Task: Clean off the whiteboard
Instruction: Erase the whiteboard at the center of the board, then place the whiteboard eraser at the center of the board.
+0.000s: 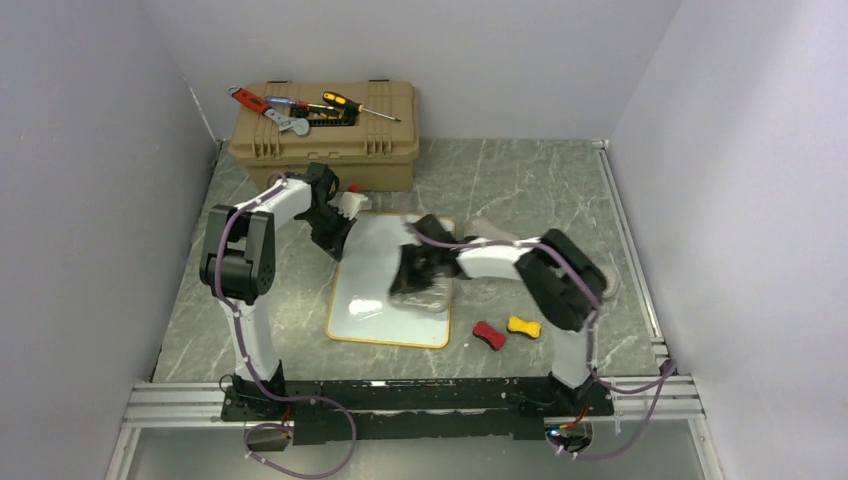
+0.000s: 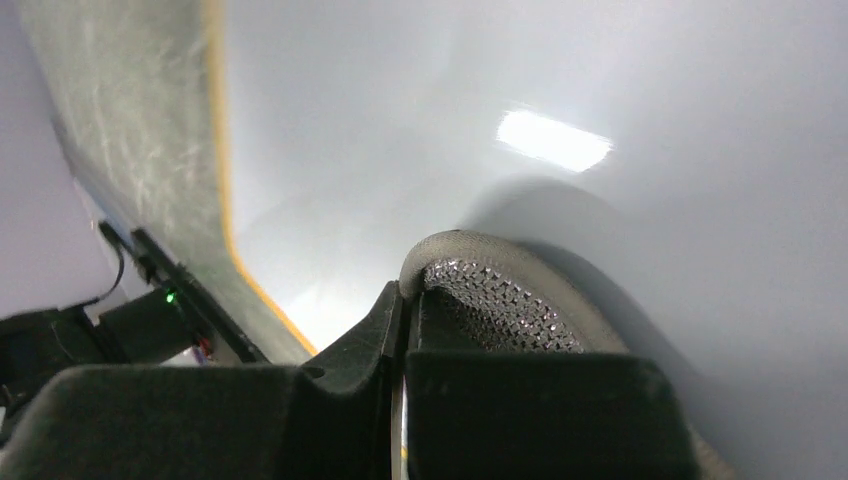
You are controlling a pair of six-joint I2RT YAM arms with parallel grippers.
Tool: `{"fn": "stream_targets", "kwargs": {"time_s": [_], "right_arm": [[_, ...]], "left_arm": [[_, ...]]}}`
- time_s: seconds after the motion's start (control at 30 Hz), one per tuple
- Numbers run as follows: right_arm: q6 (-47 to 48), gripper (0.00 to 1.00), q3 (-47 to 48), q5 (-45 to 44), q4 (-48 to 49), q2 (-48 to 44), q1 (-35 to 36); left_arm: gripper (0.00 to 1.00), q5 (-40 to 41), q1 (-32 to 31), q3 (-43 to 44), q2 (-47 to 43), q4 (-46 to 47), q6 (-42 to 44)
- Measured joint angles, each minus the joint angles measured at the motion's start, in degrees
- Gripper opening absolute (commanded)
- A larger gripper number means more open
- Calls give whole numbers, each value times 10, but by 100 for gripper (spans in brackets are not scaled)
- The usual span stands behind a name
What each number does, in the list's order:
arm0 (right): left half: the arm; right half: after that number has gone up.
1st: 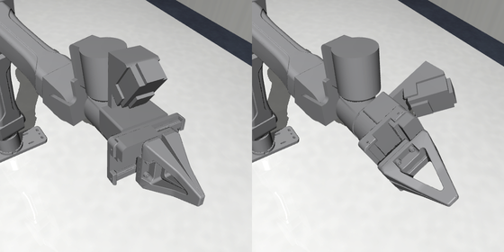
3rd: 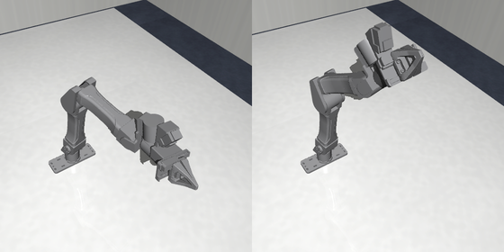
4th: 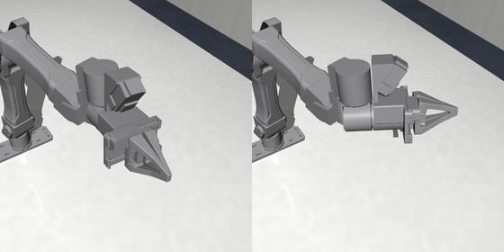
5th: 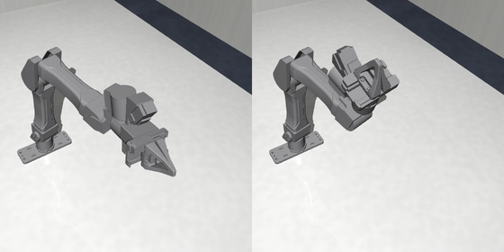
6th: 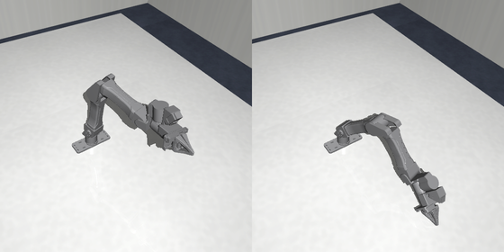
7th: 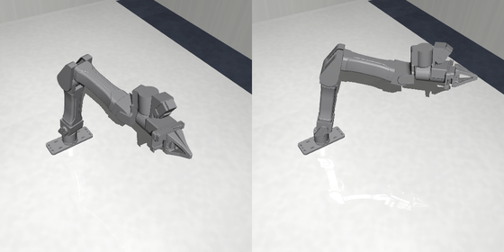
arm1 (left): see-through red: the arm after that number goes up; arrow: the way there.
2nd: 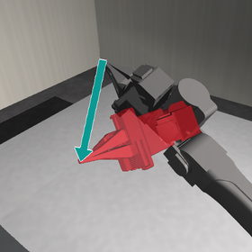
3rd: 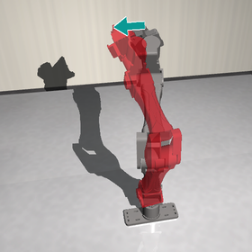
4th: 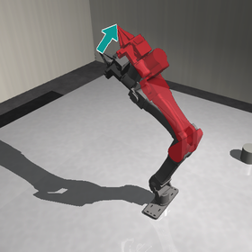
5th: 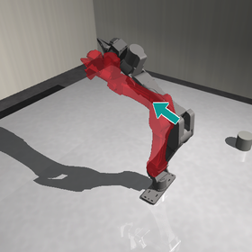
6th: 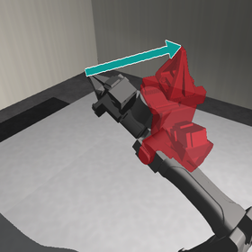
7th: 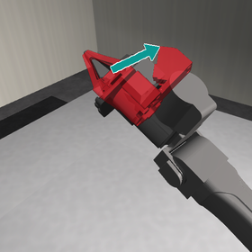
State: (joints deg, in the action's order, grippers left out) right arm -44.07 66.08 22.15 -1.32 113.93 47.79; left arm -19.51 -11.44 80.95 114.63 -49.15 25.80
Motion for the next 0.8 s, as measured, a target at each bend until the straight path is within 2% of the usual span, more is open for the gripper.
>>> {"fn": "stream_targets", "kwargs": {"time_s": [0.1,0.13,0.2,0.23,0.3,0.33,0.37,0.4,0.53,0.63,0.73,0.77,0.8], "right_arm": [[4,0,-96,-11,-16,-82,-89],[8,0,-113,-22,-28,-102,-116],[21,0,-122,-52,-61,-130,-144],[27,0,-122,-64,-73,-140,-145],[38,0,-122,-88,-99,-165,-140],[41,0,-122,-96,-109,-177,-139],[45,0,-122,-105,-121,-193,-136],[50,0,-120,-115,-130,-207,-136],[63,0,-86,-160,-170,-222,-147],[72,11,-64,-200,-190,-218,-154],[82,35,-60,-226,-201,-217,-159],[84,46,-60,-233,-203,-217,-161],[85,63,-60,-237,-206,-217,-162]], "left_arm": [[0,3,-1,-2,-3,3,0],[4,5,-2,-3,-4,3,0],[23,12,-4,-5,-7,5,0],[36,17,-5,-7,-10,8,2],[42,35,-7,-12,-16,16,5],[62,41,-8,-15,-18,18,6],[95,49,-8,-18,-21,20,7],[99,58,-8,-20,-26,19,8],[100,88,-3,-24,-67,18,6],[99,108,7,-30,-126,19,5],[100,125,27,-41,-192,21,4],[99,133,37,-49,-212,25,4],[99,136,52,-62,-233,30,4]]}}
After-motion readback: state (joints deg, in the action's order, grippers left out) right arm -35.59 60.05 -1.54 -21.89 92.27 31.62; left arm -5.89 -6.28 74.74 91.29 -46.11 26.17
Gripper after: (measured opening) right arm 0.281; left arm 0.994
